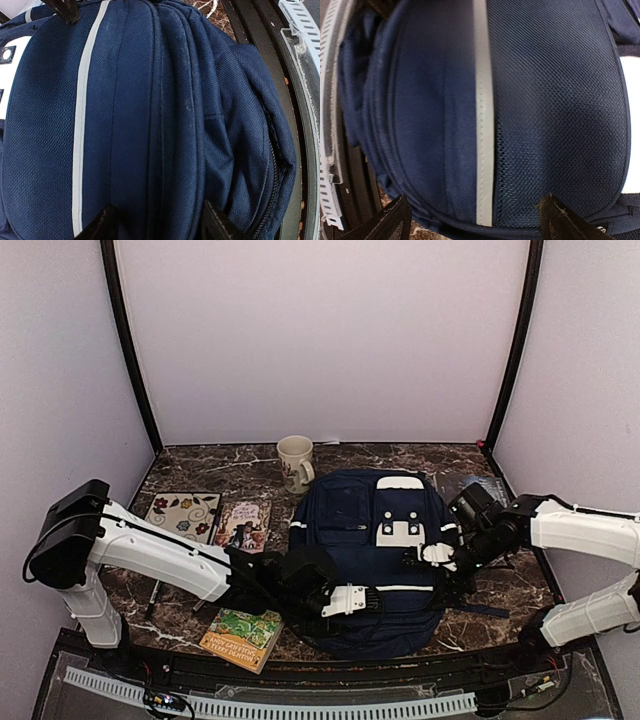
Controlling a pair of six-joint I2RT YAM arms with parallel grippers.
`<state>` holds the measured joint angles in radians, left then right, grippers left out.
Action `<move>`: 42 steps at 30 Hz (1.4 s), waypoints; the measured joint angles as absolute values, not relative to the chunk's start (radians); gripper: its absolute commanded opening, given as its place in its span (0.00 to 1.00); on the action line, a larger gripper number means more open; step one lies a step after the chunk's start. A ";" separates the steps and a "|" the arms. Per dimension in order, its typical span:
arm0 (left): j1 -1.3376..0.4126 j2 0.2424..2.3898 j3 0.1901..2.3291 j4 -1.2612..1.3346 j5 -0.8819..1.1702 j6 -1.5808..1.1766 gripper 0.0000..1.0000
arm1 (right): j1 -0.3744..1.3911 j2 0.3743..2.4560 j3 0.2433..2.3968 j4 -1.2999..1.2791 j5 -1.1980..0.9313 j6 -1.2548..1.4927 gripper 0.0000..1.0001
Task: Pack the student bag
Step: Adjust the student bag at the center of the board, then adjust the book at the center of the board.
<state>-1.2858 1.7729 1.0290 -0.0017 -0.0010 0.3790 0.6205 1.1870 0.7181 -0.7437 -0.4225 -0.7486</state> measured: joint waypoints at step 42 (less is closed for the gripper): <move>-1.228 1.215 0.859 -0.603 -0.383 -0.870 0.95 | 0.483 1.032 0.770 -0.673 -0.595 -0.587 0.71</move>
<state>-1.2278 1.2148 0.8585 -0.6025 -0.3828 -0.8703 0.4831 1.0317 0.7696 -0.6735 -0.5953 -0.5865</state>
